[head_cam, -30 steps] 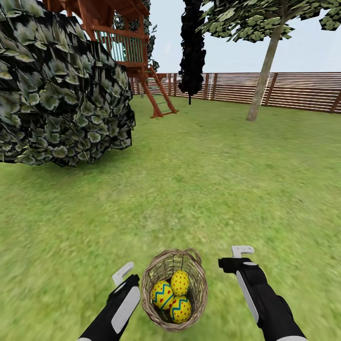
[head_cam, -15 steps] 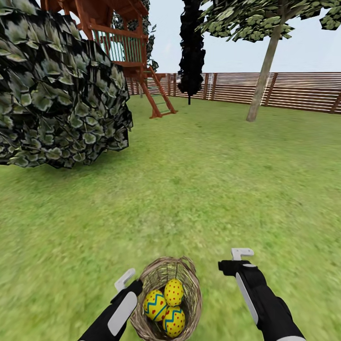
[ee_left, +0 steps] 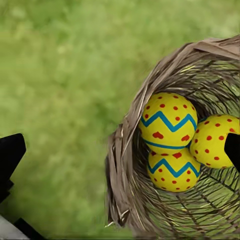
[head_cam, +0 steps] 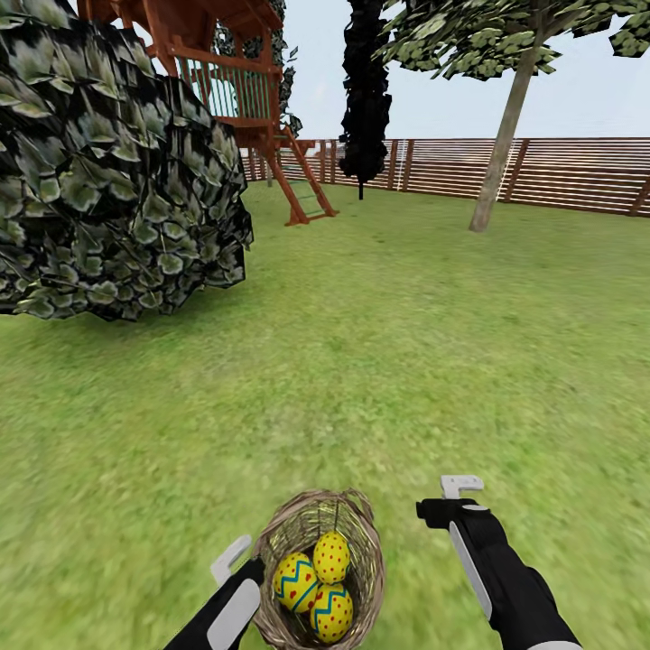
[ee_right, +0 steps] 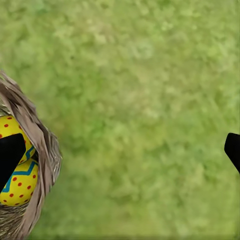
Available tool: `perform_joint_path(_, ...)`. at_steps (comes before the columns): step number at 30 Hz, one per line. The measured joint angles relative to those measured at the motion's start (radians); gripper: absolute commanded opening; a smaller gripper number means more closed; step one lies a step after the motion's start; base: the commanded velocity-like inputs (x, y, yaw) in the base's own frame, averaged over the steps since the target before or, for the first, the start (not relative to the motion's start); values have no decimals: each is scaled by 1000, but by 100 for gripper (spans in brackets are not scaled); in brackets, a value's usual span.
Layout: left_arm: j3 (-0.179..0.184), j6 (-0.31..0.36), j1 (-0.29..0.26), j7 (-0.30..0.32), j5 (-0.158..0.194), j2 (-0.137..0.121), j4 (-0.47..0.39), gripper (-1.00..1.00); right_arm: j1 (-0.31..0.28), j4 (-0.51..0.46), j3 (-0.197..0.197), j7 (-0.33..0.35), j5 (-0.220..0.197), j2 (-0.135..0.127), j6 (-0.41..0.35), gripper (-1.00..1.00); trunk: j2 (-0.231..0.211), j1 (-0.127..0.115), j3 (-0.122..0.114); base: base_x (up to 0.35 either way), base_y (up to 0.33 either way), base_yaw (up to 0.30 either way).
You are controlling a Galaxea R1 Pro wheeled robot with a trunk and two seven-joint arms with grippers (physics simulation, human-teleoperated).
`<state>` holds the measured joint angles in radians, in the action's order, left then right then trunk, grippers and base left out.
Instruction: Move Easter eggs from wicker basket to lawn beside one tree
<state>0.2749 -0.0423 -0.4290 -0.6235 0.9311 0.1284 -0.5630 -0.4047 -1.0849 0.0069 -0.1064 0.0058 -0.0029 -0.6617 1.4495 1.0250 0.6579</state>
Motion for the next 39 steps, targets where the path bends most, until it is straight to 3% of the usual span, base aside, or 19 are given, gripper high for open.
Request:
perform_joint_path(3,1,-15,0,0,31,5,23,100,0,0,0,0,0,0,0,100,0,0,0,0,0,0)
perform_joint_path(7,1,-21,0,5,44,7,29,100,0,0,0,0,0,0,1,100,0,0,0,0,0,0)
perform_joint_path(14,1,-22,0,35,47,6,22,100,0,0,-1,-4,1,4,1,100,0,0,0,0,-17,93)
perform_joint_path(23,2,-22,0,56,48,6,21,100,0,0,-1,-9,4,6,1,100,0,0,0,0,-255,248)
perform_joint_path(32,2,-21,0,64,48,7,21,100,0,28,2,-8,2,3,14,100,0,0,0,0,-282,16)
perform_joint_path(39,0,-20,0,98,49,1,29,100,-1,35,3,-8,3,4,15,100,0,0,0,0,-24,0)
